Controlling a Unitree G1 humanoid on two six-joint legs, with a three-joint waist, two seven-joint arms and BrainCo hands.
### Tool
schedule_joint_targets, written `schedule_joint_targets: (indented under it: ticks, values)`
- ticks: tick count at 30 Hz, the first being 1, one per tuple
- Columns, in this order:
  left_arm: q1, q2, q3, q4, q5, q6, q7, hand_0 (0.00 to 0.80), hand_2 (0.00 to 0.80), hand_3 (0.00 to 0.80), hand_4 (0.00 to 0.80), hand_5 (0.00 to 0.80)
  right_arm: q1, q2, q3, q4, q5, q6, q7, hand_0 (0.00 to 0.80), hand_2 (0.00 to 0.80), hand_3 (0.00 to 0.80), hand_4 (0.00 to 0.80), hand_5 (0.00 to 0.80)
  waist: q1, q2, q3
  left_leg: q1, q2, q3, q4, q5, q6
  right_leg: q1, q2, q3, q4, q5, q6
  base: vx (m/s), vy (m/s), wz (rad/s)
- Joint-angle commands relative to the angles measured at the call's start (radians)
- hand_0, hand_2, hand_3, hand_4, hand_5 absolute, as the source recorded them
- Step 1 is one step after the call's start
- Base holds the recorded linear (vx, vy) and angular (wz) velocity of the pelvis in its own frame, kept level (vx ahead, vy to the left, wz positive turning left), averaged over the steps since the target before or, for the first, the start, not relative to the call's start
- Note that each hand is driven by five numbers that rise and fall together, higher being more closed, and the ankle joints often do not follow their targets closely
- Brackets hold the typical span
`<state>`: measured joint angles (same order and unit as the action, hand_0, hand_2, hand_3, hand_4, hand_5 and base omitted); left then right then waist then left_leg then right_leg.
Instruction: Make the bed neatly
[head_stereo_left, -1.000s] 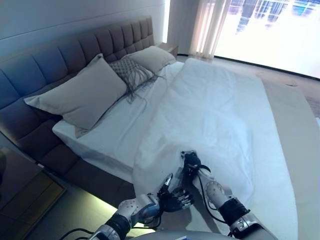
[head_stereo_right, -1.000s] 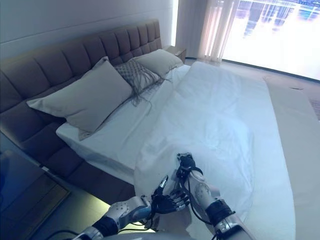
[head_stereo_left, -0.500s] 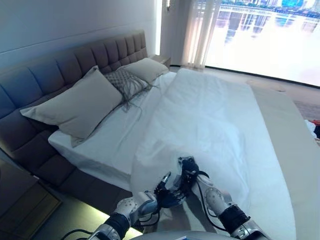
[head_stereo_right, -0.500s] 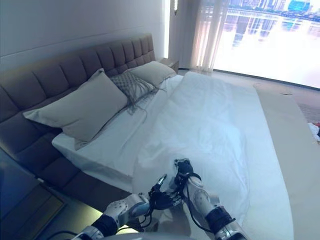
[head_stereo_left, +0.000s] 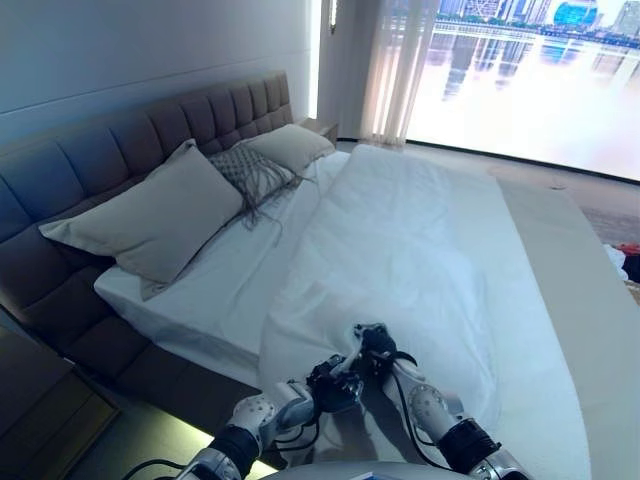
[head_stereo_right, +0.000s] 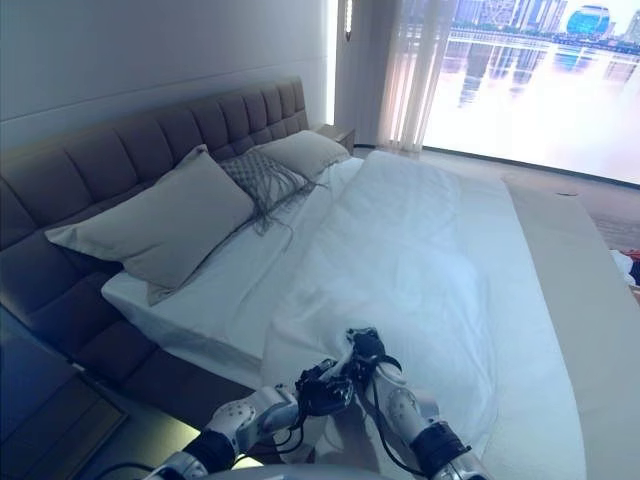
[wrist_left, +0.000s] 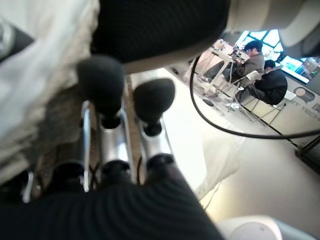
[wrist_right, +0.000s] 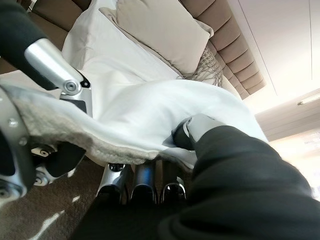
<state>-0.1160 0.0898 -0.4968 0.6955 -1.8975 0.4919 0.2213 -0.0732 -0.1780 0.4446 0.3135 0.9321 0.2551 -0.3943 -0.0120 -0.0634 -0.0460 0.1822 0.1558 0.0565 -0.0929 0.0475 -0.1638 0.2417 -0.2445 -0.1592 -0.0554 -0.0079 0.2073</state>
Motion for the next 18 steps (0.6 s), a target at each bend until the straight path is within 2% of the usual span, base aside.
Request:
schedule_joint_targets:
  ticks: [1,2,3,10,18]
  values:
    - [-0.076,-0.062,0.011,0.059,0.054,-0.006,-0.062,0.800,0.800,0.800,0.800,0.800,-0.032,0.024,-0.009,-0.122,0.008,-0.042,0.066,0.615,0.615,0.615,0.615,0.615,0.017,0.044,-0.025,-0.005,0.079,0.060,0.006,0.028,0.031,-0.077,-0.053,-0.032,0.006,0.128,0.001,-0.033,-0.004,0.00]
    - [-0.076,-0.057,0.019,0.053,0.078,-0.017,-0.064,0.800,0.800,0.800,0.800,0.800,-0.024,0.025,-0.009,-0.123,0.028,-0.040,0.070,0.119,0.119,0.119,0.119,0.119,0.017,0.046,-0.024,-0.005,0.081,0.061,0.006,0.028,0.032,-0.077,-0.052,-0.032,0.006,0.126,0.001,-0.045,-0.013,0.00]
    - [-0.074,-0.052,0.031,0.045,0.109,-0.031,-0.064,0.800,0.800,0.800,0.800,0.800,-0.010,0.025,-0.011,-0.127,0.054,-0.036,0.088,0.000,0.000,0.000,0.000,0.000,0.015,0.047,-0.023,-0.005,0.082,0.062,0.006,0.028,0.033,-0.078,-0.052,-0.030,0.008,0.124,0.000,-0.049,-0.022,0.00]
    - [-0.035,-0.017,0.102,0.000,0.231,-0.083,-0.077,0.800,0.800,0.800,0.800,0.800,0.090,0.001,-0.027,-0.155,0.102,-0.030,0.148,0.000,0.000,0.000,0.000,0.000,-0.001,0.061,-0.015,-0.006,0.086,0.075,0.006,0.033,0.038,-0.093,-0.044,-0.006,0.012,0.119,-0.012,-0.054,-0.026,-0.07]
    - [-0.041,0.000,0.156,-0.020,0.261,-0.101,-0.094,0.800,0.800,0.800,0.800,0.800,0.153,-0.008,-0.065,-0.124,0.179,-0.051,0.192,0.000,0.000,0.000,0.000,0.000,-0.029,0.072,0.005,-0.024,0.092,0.091,0.008,0.040,0.037,-0.118,-0.039,0.017,0.009,0.119,-0.016,-0.060,-0.026,-0.12]
